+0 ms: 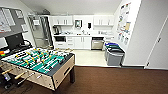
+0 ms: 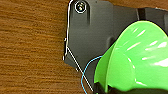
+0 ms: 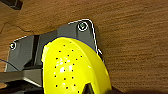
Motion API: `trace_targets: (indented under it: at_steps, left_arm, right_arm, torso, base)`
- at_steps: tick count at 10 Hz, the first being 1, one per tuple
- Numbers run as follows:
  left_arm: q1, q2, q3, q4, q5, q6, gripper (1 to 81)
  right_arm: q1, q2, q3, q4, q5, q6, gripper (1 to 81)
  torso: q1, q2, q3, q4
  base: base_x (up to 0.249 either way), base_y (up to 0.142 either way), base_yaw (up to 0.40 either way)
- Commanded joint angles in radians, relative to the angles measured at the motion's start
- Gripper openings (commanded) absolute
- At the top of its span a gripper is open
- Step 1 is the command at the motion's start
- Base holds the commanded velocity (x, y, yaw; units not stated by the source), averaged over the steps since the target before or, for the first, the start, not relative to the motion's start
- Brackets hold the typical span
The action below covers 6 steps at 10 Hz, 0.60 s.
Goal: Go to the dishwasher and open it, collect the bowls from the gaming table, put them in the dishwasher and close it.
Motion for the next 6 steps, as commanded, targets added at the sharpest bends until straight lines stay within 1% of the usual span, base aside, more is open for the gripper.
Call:
trace_targets:
  at_steps: [1, 4, 6]
  left_arm:
    - [-0.037, -0.007, -0.003, 0.010, 0.062, 0.004, 1.0]
    - [-0.037, -0.008, -0.003, 0.008, 0.060, 0.004, 1.0]
    - [-0.037, -0.007, -0.003, 0.008, 0.060, 0.004, 1.0]
  right_arm:
    - [0.032, -0.032, -0.014, 0.001, -0.032, 0.005, 1.0]
    - [0.032, -0.031, -0.014, -0.001, -0.032, 0.004, 1.0]
    - [0.032, -0.031, -0.014, -0.001, -0.032, 0.004, 1.0]
  torso:
    - [0.000, 0.000, 0.000, 0.000]
    - [-0.001, 0.000, 0.000, 0.000]
    - [-0.001, 0.000, 0.000, 0.000]
  base:
    - [0.259, -0.089, 0.000]
    - [0.259, -0.077, 0.000]
    - [0.261, 0.000, 0.000]
